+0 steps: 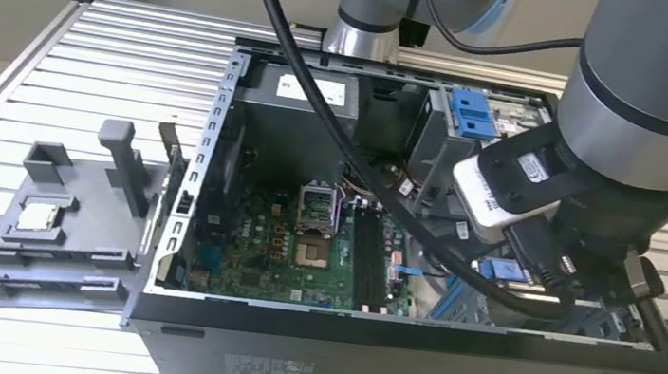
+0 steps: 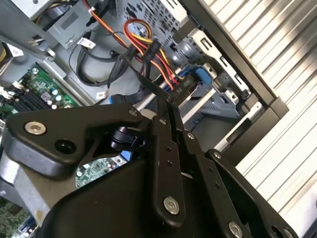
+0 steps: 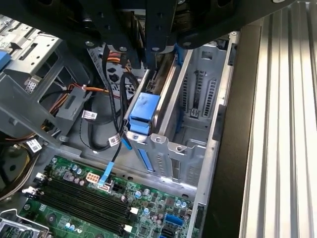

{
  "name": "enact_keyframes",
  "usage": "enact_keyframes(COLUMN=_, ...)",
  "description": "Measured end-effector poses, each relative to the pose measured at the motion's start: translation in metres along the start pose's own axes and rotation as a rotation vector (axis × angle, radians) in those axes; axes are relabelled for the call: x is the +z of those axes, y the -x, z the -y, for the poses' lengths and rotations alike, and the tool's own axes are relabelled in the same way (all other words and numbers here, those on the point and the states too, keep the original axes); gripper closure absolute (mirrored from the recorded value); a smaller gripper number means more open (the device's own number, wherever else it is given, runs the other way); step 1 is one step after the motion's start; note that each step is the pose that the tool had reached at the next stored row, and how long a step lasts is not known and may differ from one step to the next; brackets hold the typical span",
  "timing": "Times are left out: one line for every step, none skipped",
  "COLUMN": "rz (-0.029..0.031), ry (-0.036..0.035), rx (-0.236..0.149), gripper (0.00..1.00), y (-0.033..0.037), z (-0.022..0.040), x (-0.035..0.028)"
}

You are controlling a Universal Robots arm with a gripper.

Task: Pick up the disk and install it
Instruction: 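Insert the second disk wire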

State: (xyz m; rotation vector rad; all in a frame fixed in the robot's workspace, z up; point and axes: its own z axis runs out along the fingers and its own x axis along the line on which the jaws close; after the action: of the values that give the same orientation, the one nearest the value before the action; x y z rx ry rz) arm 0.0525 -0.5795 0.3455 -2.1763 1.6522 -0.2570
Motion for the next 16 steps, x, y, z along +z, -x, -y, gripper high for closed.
enact_keyframes(rz=-0.0027, ry=-0.0005, rx=0.005, gripper=1.00, y=-0.0002, z=-0.0002, x=0.0006)
enact_keyframes(rz=-0.0059, ry=-0.0012, rx=0.012, gripper=1.00, y=-0.0003, z=-0.0006, x=0.0014)
enact_keyframes(rz=-0.0092, ry=-0.0021, rx=0.019, gripper=1.00, y=-0.0004, z=-0.0010, x=0.0023)
enact_keyframes(rz=-0.0123, ry=-0.0031, rx=0.026, gripper=1.00, y=-0.0005, z=-0.0014, x=0.0031)
enact_keyframes(rz=-0.0155, ry=-0.0041, rx=0.033, gripper=1.00, y=-0.0005, z=-0.0018, x=0.0039)
enact_keyframes(rz=-0.0185, ry=-0.0051, rx=0.039, gripper=1.00, y=-0.0006, z=-0.0021, x=0.0046)
enact_keyframes(rz=-0.0213, ry=-0.0064, rx=0.045, gripper=1.00, y=-0.0007, z=-0.0024, x=0.0053)
enact_keyframes(rz=-0.0240, ry=-0.0077, rx=0.050, gripper=1.00, y=-0.0008, z=-0.0028, x=0.0059)
enact_keyframes(rz=-0.0264, ry=-0.0093, rx=0.055, gripper=1.00, y=-0.0007, z=-0.0032, x=0.0065)
enact_keyframes(rz=-0.0278, ry=-0.0110, rx=0.056, gripper=1.00, y=-0.0007, z=-0.0036, x=0.0068)
enact_keyframes(rz=-0.0283, ry=-0.0127, rx=0.056, gripper=1.00, y=-0.0007, z=-0.0038, x=0.0071)
enact_keyframes(rz=-0.0285, ry=-0.0137, rx=0.056, gripper=1.00, y=-0.0007, z=-0.0038, x=0.0073)
enact_keyframes(rz=-0.0286, ry=-0.0138, rx=0.056, gripper=1.00, y=-0.0008, z=-0.0039, x=0.0073)
enact_keyframes(rz=-0.0286, ry=-0.0138, rx=0.056, gripper=1.00, y=-0.0008, z=-0.0039, x=0.0073)
enact_keyframes(rz=-0.0285, ry=-0.0139, rx=0.056, gripper=1.00, y=-0.0008, z=-0.0040, x=0.0074)
enact_keyframes(rz=-0.0285, ry=-0.0140, rx=0.056, gripper=1.00, y=-0.0008, z=-0.0040, x=0.0074)
